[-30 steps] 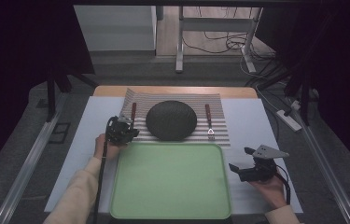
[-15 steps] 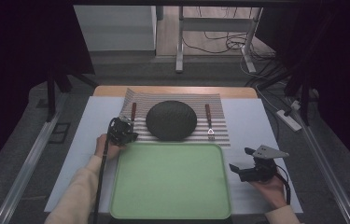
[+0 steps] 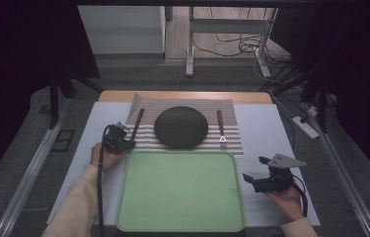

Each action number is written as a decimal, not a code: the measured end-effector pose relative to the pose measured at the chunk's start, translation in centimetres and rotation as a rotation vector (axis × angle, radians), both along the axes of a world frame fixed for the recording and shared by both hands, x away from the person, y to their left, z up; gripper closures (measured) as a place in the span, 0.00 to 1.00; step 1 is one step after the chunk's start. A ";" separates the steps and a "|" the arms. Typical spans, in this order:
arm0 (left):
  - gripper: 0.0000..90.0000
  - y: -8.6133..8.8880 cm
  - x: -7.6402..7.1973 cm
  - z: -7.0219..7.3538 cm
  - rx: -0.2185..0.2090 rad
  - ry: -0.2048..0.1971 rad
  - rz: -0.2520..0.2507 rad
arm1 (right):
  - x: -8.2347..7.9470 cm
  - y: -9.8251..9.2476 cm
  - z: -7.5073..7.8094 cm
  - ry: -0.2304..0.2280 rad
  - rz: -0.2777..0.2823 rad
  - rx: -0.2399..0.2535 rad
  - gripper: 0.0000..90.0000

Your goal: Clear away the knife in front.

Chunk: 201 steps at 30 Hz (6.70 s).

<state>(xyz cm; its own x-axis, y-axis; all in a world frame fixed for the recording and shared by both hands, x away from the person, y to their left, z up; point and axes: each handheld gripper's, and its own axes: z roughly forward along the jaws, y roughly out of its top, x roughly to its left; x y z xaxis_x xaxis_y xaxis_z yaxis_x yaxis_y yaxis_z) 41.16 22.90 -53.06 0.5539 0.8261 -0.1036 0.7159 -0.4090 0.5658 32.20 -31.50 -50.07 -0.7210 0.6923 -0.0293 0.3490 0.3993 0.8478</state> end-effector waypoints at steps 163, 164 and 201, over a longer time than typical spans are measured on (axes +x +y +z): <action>0.86 -2.8 9.9 4.1 0.292 0.193 -0.160 | 0.1 -0.4 -0.5 0.064 0.001 -0.007 0.08; 0.86 -2.6 9.7 4.3 0.289 0.186 -0.164 | 0.1 -0.4 -0.5 0.063 0.000 -0.007 0.08; 0.86 -6.8 -2.8 7.7 0.203 0.086 -0.365 | 0.3 0.0 -0.6 0.070 0.009 -0.005 0.08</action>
